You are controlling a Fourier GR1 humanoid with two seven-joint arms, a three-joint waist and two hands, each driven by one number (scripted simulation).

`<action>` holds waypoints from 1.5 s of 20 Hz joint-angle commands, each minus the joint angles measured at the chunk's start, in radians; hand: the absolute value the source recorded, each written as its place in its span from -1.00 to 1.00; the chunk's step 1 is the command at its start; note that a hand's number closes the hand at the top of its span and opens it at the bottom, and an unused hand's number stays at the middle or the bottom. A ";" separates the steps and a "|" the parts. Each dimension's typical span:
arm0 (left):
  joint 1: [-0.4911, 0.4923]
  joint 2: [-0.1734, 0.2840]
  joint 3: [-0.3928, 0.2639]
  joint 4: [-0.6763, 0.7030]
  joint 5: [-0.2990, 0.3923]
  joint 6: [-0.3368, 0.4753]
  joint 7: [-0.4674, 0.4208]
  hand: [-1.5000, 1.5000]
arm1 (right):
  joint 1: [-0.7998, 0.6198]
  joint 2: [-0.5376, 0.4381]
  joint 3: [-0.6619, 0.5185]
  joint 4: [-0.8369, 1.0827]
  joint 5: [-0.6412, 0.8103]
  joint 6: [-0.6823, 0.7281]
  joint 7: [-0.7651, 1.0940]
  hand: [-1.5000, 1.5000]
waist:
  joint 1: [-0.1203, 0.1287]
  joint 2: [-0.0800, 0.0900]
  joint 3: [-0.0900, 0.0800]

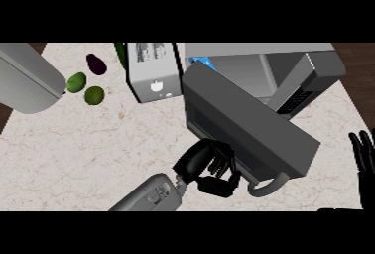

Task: Pick up the milk, place it into the microwave and close the microwave

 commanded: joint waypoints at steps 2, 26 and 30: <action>-0.090 -0.006 -0.191 0.085 0.155 0.090 0.027 1.00 | -0.025 -0.031 0.012 -0.066 -0.045 0.044 0.074 -1.00 | -0.032 0.007 -0.001; -0.465 -0.006 -0.043 0.235 0.541 0.214 -0.145 1.00 | -0.156 -0.137 0.068 -0.248 -0.179 0.180 0.206 -1.00 | -0.267 0.063 -0.001; -0.527 -0.006 -0.026 0.265 0.577 0.220 -0.145 1.00 | -0.178 -0.168 0.058 -0.247 -0.207 0.191 0.238 -1.00 | -0.290 0.073 0.000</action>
